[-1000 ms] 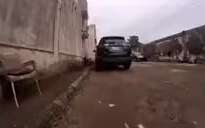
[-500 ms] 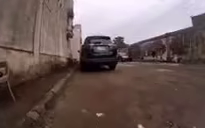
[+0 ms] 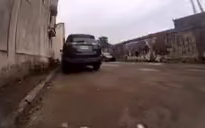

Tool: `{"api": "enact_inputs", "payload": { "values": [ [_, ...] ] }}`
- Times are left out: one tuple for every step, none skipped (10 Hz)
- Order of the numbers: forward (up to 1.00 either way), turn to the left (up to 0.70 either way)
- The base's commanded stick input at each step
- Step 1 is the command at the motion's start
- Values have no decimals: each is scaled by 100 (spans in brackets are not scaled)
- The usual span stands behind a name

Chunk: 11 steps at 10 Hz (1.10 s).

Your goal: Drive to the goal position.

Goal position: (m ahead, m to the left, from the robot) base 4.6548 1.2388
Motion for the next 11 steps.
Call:
{"api": "enact_inputs", "payload": {
  "values": [
    [50, -50],
    [50, -50],
    [50, -50],
    [50, -50],
    [50, -50],
    [50, -50],
    [50, -37],
    [50, -6],
    [50, 0],
    [50, 0],
    [50, 0]
  ]
}}
